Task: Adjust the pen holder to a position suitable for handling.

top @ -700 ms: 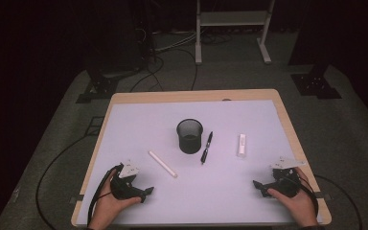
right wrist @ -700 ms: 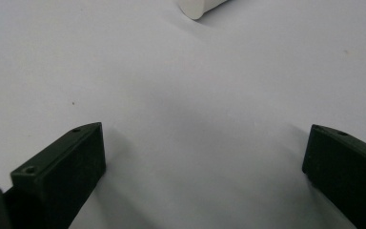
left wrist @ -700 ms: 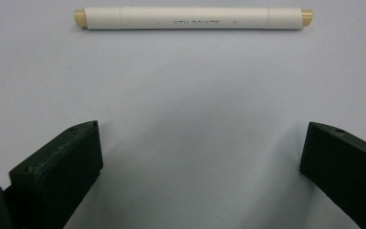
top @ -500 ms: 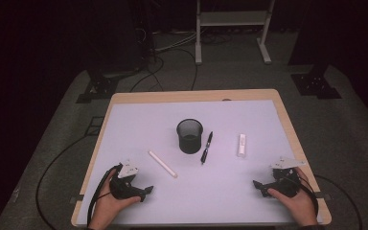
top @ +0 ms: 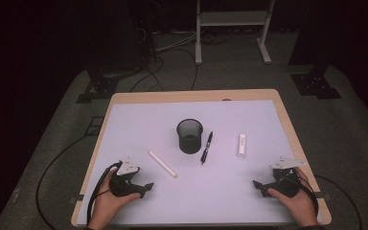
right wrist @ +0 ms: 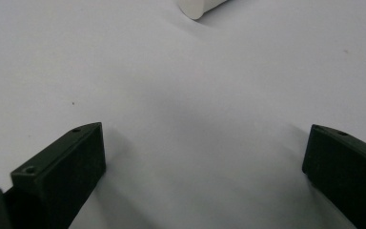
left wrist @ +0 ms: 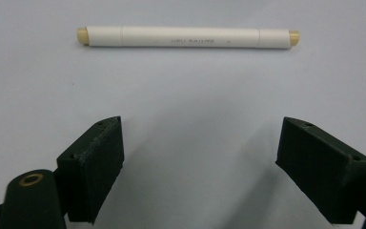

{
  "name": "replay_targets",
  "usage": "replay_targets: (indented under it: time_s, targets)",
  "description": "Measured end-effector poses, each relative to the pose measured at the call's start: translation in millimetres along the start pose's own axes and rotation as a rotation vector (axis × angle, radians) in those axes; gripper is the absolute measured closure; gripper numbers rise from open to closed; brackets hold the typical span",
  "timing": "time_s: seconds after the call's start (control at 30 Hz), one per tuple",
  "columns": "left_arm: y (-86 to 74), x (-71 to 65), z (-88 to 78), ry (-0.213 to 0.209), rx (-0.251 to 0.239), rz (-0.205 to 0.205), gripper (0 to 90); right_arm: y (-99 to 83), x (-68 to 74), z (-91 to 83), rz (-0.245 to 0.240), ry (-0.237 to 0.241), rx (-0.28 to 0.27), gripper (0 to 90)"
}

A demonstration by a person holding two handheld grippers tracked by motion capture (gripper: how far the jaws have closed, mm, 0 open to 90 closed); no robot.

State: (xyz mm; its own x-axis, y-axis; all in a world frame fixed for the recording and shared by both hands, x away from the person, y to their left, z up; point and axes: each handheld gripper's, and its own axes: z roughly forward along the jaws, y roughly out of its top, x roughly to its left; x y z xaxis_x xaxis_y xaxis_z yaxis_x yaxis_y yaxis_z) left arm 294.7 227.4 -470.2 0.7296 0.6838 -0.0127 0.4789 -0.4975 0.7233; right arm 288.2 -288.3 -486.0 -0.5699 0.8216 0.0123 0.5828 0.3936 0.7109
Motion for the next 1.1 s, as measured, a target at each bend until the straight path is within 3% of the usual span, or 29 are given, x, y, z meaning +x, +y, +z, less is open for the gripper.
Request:
replay_targets:
  time_s: [0.57, 1.1]
  targets:
    - [26.1, 8.2, -11.2, -0.02, -0.048, -0.021, 26.8, 0.0, -0.1, 0.0, 0.003, 0.001, 0.001, 0.0]
    - [51.9, 14.2, -13.6, -0.023, -0.047, -0.025, 33.4, 0.1, -0.2, 0.1, 0.004, 0.001, 0.0, 0.0]
